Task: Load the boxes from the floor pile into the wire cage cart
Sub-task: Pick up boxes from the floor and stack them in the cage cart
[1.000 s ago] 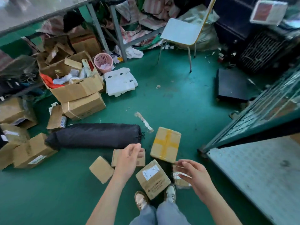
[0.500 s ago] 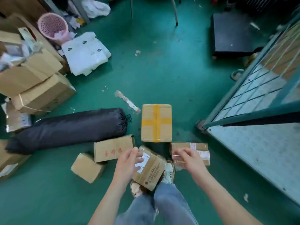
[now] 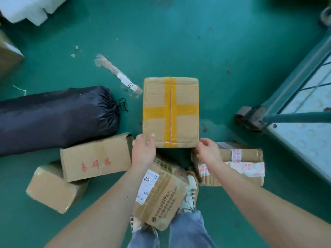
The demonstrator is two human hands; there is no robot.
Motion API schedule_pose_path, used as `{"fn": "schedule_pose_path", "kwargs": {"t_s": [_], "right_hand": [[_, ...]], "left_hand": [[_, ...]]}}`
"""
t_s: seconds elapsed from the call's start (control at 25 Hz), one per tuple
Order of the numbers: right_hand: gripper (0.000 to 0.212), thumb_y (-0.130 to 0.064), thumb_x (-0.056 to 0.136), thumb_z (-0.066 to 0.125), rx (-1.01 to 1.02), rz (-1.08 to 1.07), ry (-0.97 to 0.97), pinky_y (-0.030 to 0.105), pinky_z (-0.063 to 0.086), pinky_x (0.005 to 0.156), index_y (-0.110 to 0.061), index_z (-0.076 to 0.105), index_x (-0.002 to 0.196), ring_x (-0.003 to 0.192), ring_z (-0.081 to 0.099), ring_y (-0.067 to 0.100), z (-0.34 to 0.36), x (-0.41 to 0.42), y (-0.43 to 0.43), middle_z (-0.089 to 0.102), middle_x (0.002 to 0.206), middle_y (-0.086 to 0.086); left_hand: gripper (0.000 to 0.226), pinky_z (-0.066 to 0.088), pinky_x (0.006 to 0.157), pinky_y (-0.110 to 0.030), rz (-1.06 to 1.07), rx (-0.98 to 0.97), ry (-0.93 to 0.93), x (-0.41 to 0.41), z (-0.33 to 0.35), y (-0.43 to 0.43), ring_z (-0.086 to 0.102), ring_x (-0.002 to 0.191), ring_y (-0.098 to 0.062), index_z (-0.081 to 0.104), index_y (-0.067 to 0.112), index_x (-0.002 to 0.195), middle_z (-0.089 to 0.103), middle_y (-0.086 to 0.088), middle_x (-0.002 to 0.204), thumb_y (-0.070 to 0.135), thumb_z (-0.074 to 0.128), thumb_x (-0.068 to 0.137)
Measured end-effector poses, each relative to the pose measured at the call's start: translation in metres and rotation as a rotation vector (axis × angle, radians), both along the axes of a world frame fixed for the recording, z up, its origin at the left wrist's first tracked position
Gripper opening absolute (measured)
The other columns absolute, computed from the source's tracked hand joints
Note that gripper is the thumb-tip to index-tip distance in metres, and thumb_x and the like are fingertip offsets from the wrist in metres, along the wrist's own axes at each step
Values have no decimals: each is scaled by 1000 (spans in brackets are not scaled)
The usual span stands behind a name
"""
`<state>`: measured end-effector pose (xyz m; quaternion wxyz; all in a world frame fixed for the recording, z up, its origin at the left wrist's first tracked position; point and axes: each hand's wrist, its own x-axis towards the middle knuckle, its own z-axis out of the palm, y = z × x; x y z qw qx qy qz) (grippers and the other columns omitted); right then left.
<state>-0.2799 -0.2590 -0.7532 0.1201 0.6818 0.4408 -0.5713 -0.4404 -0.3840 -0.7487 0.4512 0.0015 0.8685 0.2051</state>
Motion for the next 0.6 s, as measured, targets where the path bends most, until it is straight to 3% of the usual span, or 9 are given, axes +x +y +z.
{"fn": "schedule_pose_path", "kwargs": {"t_s": [0.04, 0.12, 0.24, 0.36, 0.44, 0.52, 0.6], "right_hand": [[42, -15, 102, 48, 8, 37, -32, 40, 47, 102, -8, 49, 143, 118, 59, 26, -9, -4, -2, 61, 129, 7], [47, -12, 100, 47, 61, 74, -90, 38, 41, 105, -7, 44, 147, 129, 51, 28, -20, -10, -5, 53, 142, 9], [40, -11, 97, 46, 80, 95, -112, 42, 43, 109, -15, 53, 136, 118, 55, 21, -33, -9, -6, 58, 131, 0], [20, -20, 92, 48, 71, 108, -86, 48, 51, 99, -27, 61, 105, 106, 63, 25, -30, -12, -4, 69, 112, 0], [25, -25, 89, 50, 97, 63, -36, 46, 51, 99, -28, 64, 109, 108, 62, 24, -21, -17, 0, 68, 114, 0], [34, -30, 88, 54, 162, 4, 34, 40, 50, 101, -32, 67, 119, 110, 61, 18, -1, -25, 7, 65, 121, -2], [24, -31, 92, 57, 222, -54, 126, 29, 51, 95, -35, 73, 109, 104, 62, 7, 27, -35, 17, 69, 113, -9]], "left_hand": [[67, 32, 112, -39, -17, -16, 12, -1, -13, 1, 40, 140, -31, 30, 8, 155, 35, -14, 157, 51, 40, 104], [74, 27, 117, -40, -43, -67, 19, -5, -34, -3, 30, 148, -32, 18, 8, 160, 23, -14, 164, 51, 41, 104], [74, 26, 118, -39, -13, -102, -56, -14, -57, -11, 32, 148, -32, 18, 7, 160, 31, -13, 163, 50, 42, 104], [59, 37, 108, -39, 73, -75, -82, -18, -53, -10, 49, 133, -31, 40, 11, 150, 54, -8, 142, 47, 47, 103], [47, 42, 99, -36, 149, -15, -26, -22, -37, -5, 56, 121, -25, 50, 15, 138, 57, -1, 126, 44, 53, 100], [36, 40, 92, -30, 227, 87, 24, -29, -14, 3, 58, 105, -12, 52, 20, 128, 57, 2, 126, 39, 58, 97], [39, 40, 88, -24, 247, 163, 95, -41, 14, 14, 54, 91, 2, 53, 18, 128, 54, -2, 129, 36, 62, 95]]}}
